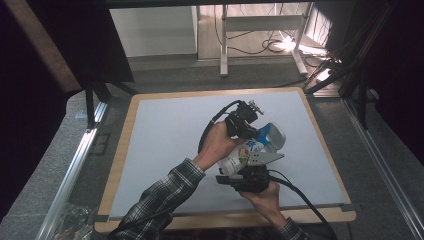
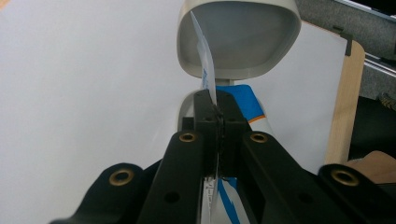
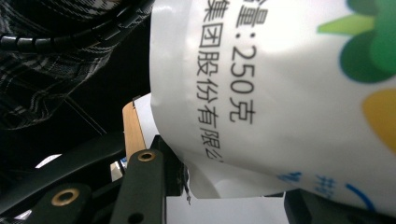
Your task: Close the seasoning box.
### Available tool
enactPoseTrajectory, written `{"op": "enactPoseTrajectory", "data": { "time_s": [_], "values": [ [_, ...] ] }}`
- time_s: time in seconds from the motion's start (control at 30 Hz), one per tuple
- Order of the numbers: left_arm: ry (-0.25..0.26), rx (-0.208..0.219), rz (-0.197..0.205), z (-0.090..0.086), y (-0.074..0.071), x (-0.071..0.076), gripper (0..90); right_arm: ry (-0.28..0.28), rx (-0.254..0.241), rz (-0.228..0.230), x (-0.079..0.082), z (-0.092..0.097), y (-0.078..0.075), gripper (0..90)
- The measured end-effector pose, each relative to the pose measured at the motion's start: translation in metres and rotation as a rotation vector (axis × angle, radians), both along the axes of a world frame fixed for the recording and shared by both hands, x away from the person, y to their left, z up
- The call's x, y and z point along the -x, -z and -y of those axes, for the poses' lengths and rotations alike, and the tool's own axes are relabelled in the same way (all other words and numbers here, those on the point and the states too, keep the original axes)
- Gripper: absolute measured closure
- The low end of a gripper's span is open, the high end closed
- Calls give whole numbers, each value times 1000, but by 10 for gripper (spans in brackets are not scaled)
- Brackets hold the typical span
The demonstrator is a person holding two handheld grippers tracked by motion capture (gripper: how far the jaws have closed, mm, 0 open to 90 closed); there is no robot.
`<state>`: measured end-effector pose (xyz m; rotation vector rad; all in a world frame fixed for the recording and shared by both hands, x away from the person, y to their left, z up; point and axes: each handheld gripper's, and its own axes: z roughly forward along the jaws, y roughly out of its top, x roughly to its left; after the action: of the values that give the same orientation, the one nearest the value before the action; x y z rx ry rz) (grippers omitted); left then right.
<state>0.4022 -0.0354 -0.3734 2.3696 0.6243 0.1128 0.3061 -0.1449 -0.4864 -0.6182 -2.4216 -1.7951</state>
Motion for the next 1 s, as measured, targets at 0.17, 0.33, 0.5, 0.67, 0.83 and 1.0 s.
{"op": "enactPoseTrajectory", "data": {
  "time_s": [0.17,0.33,0.5,0.67,0.83,1.0],
  "values": [
    [-1,-1,-3,0,0,-1,893,0,-2,1,0,0,0,619],
    [-3,-2,-11,0,0,-1,892,-2,-4,1,0,0,0,619],
    [-2,-7,-19,1,0,-2,892,-4,-4,1,0,-1,-1,619],
    [-1,-7,-23,1,0,-2,891,-5,-5,-2,0,-1,-1,619],
    [-1,-8,-26,1,0,-3,891,-7,-6,0,0,-1,-1,619],
    [1,-9,-26,1,0,-3,890,-7,-6,-1,0,-1,-1,619]
  ]
}}
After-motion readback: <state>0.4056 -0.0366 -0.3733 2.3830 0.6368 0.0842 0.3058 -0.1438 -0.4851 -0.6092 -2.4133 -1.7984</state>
